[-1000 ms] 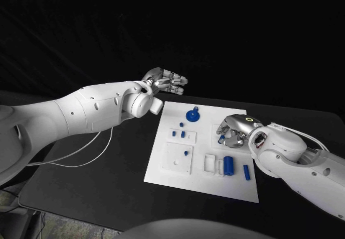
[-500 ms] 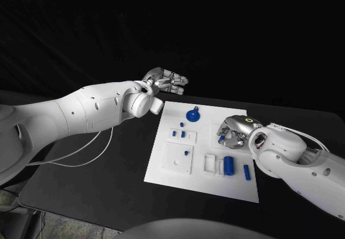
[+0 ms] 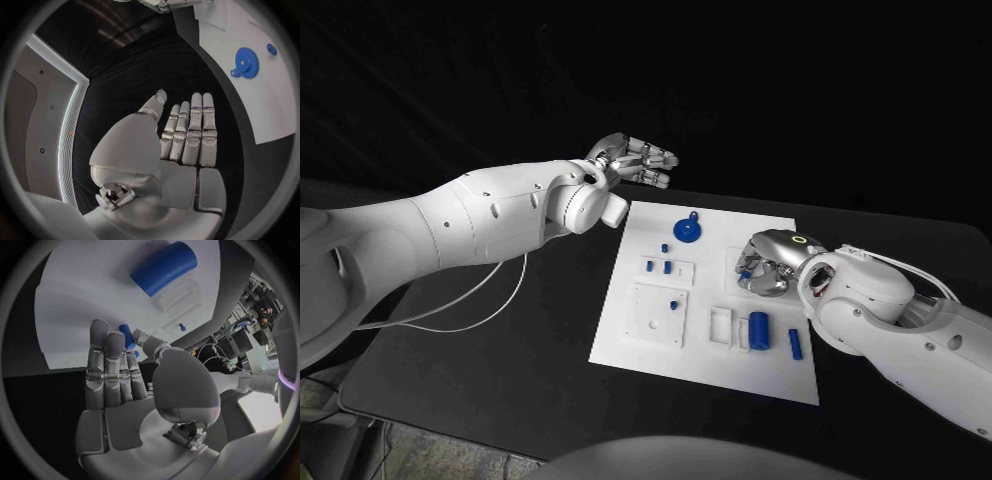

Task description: Assemble the parts on the task board

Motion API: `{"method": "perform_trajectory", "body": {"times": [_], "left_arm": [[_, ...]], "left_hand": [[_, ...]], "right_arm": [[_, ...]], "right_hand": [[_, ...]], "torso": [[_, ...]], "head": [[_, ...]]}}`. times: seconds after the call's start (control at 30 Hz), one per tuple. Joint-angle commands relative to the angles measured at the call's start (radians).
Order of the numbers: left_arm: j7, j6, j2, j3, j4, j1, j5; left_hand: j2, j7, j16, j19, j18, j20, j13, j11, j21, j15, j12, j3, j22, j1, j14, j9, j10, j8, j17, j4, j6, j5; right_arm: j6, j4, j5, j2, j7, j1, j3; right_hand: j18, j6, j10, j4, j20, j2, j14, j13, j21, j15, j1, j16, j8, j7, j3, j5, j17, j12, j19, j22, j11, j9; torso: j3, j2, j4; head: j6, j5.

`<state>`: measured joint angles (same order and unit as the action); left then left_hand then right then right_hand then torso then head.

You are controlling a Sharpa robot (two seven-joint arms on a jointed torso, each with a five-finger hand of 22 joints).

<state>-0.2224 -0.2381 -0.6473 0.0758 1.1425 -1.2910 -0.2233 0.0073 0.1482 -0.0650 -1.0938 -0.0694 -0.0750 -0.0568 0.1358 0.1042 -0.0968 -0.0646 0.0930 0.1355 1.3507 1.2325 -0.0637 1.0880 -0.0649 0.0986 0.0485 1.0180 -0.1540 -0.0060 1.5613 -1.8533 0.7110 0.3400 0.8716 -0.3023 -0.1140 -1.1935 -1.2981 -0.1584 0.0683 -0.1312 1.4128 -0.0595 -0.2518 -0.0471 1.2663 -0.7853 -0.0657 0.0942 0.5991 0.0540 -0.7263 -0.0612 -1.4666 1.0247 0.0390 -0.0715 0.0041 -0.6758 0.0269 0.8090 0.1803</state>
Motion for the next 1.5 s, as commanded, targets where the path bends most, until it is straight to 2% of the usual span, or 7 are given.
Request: {"method": "perform_trajectory", "body": {"times": [0.03,0.23,0.53,0.73,1.2,1.4,1.5], "left_arm": [[-0.006,0.013,0.002,0.000,0.001,0.000,-0.002],[-0.006,0.013,0.003,0.000,0.000,0.000,-0.002],[-0.006,0.013,0.003,0.000,0.000,0.000,-0.002],[-0.006,0.013,0.003,0.000,-0.001,0.000,-0.002],[-0.008,0.006,0.005,0.000,-0.004,0.000,-0.002],[-0.015,-0.001,0.009,0.000,-0.008,0.000,-0.002],[-0.017,-0.004,0.011,0.000,-0.012,0.000,-0.002]], "left_hand": [[0.012,-0.003,0.002,0.002,0.011,-0.006,-0.002,0.000,0.004,-0.002,0.001,-0.003,-0.002,-0.001,-0.003,-0.001,-0.009,0.001,0.001,-0.005,0.001,0.002],[0.012,-0.003,0.002,0.002,0.011,-0.006,-0.002,0.000,0.004,-0.002,0.001,-0.003,-0.002,-0.001,-0.003,-0.001,-0.009,0.001,0.001,-0.005,0.001,0.002],[0.012,-0.003,0.002,0.002,0.011,-0.006,-0.002,0.000,0.004,-0.002,0.001,-0.003,-0.002,-0.001,-0.003,-0.001,-0.009,0.001,0.001,-0.005,0.001,0.002],[0.010,-0.003,0.002,0.002,0.010,-0.006,-0.002,0.000,0.004,-0.002,0.001,-0.003,-0.004,0.002,-0.004,-0.001,-0.010,0.001,0.001,-0.007,0.000,0.003],[0.012,-0.003,0.002,0.002,0.010,-0.006,-0.001,0.000,0.004,-0.002,0.001,-0.002,-0.004,0.002,-0.003,-0.001,-0.010,0.001,0.001,-0.008,0.000,0.003],[0.009,-0.003,0.002,0.001,0.010,-0.006,-0.001,-0.001,0.005,-0.001,0.000,-0.001,-0.004,0.008,-0.002,-0.001,-0.008,0.001,0.001,-0.002,0.001,0.002],[0.009,-0.003,0.002,0.001,0.010,-0.006,-0.001,-0.001,0.005,-0.001,0.000,-0.001,-0.004,0.008,-0.002,-0.001,-0.008,0.001,0.001,-0.002,0.001,0.002]], "right_arm": [[0.001,0.000,-0.007,-0.001,0.014,-0.001,0.001],[-0.005,0.001,-0.028,-0.002,0.027,-0.001,0.001],[-0.064,0.007,-0.046,-0.004,0.018,-0.001,0.001],[-0.047,0.022,0.003,0.001,0.017,-0.001,0.000],[-0.030,0.118,0.090,0.020,0.003,0.019,-0.042],[-0.062,0.137,0.090,-0.001,-0.043,0.020,-0.046],[-0.080,0.139,0.078,-0.023,-0.061,0.020,-0.036]], "right_hand": [[-0.008,-0.020,-0.028,-0.014,0.009,0.021,0.001,-0.006,-0.005,-0.010,0.014,-0.001,-0.004,-0.004,0.002,-0.005,-0.002,-0.010,-0.037,0.002,-0.010,-0.003],[0.001,-0.051,-0.063,-0.062,0.023,0.039,0.008,-0.007,-0.023,-0.019,0.027,0.004,0.001,-0.010,0.022,-0.006,-0.010,-0.005,-0.034,0.020,-0.017,-0.007],[0.001,-0.060,-0.072,-0.075,0.025,0.042,0.016,-0.008,-0.032,-0.021,0.025,0.009,0.001,-0.013,0.029,-0.006,-0.022,-0.006,-0.033,0.034,-0.019,-0.006],[0.001,-0.062,-0.073,-0.074,0.026,0.042,0.018,-0.007,-0.034,-0.021,0.025,0.013,0.002,-0.013,0.032,-0.006,-0.025,-0.005,-0.033,0.037,-0.019,-0.006],[0.000,-0.062,-0.075,-0.074,0.026,0.042,0.021,-0.007,-0.035,-0.022,0.023,0.016,0.001,-0.014,0.034,-0.006,-0.030,-0.005,-0.034,0.041,-0.020,-0.006],[0.000,-0.061,-0.073,-0.074,0.026,0.042,0.020,-0.007,-0.033,-0.021,0.022,0.022,0.001,-0.013,0.035,-0.006,-0.031,-0.005,-0.032,0.041,-0.019,-0.006],[0.000,-0.062,-0.073,-0.074,0.026,0.043,0.022,-0.007,-0.032,-0.022,0.023,0.023,0.001,-0.013,0.034,-0.006,-0.032,-0.005,-0.034,0.040,-0.019,-0.006]], "torso": [[0.0001,0.000,0.0000],[0.0004,0.000,-0.0004],[0.0005,0.000,-0.0001],[0.0001,0.001,-0.0011],[-0.0013,0.001,-0.0015],[-0.0012,0.001,-0.0002],[-0.0010,0.001,-0.0001]], "head": [[0.001,0.001],[0.005,0.002],[0.005,0.003],[0.005,-0.001],[0.000,-0.004],[-0.001,0.000],[-0.002,0.002]]}}
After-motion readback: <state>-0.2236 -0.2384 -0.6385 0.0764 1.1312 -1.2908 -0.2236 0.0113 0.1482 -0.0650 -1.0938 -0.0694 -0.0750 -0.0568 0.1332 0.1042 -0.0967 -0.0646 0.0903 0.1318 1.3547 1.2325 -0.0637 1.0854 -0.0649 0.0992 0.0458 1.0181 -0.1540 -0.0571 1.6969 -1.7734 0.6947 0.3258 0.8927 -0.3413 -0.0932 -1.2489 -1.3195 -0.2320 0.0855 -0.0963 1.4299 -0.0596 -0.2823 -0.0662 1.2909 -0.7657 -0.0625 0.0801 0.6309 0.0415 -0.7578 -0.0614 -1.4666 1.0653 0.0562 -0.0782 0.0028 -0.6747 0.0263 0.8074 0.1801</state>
